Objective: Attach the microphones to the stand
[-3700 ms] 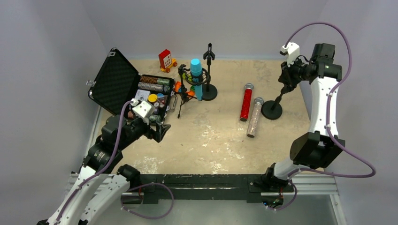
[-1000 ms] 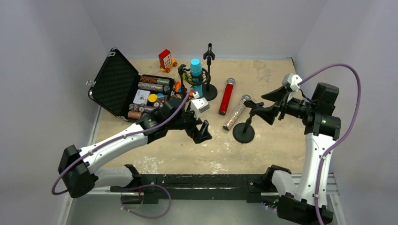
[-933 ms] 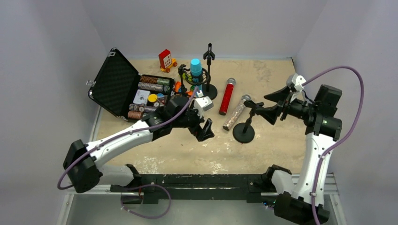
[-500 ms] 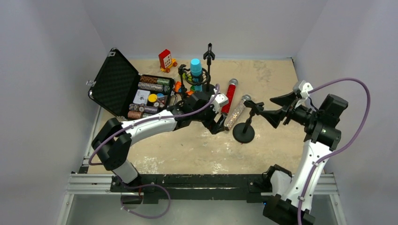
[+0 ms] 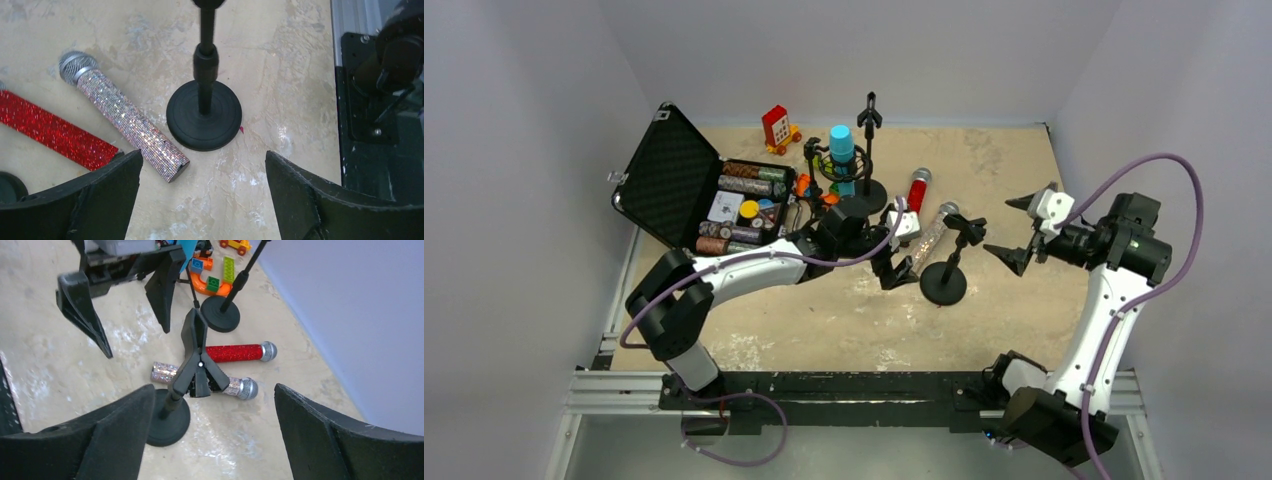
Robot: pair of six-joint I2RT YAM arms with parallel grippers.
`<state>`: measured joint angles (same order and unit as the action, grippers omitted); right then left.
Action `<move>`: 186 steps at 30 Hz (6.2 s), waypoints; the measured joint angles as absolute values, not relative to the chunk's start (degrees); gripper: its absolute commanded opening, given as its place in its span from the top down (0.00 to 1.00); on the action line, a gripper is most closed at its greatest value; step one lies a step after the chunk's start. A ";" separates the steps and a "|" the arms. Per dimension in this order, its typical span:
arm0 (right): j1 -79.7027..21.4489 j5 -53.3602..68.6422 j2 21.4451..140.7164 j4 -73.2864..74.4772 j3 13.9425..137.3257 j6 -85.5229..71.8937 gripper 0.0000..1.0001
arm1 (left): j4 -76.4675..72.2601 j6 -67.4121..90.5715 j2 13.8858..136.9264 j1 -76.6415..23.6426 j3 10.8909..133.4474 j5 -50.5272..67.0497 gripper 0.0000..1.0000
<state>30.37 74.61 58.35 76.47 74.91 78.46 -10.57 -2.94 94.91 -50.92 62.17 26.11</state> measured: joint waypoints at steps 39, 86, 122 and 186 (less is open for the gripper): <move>7.07 65.56 78.02 83.88 86.80 81.41 0.71 | -40.05 3.77 113.06 -51.31 67.55 37.43 0.22; 13.34 57.49 53.95 34.24 77.78 2.02 0.24 | 14.46 20.40 111.59 -53.32 80.73 5.45 0.27; 14.33 58.22 52.86 29.19 72.62 -2.17 0.24 | 24.88 21.91 125.62 -54.41 94.89 -0.01 1.00; -18.81 63.09 63.83 -0.75 72.40 -32.62 0.99 | -15.51 37.21 63.57 -52.99 56.97 16.45 0.04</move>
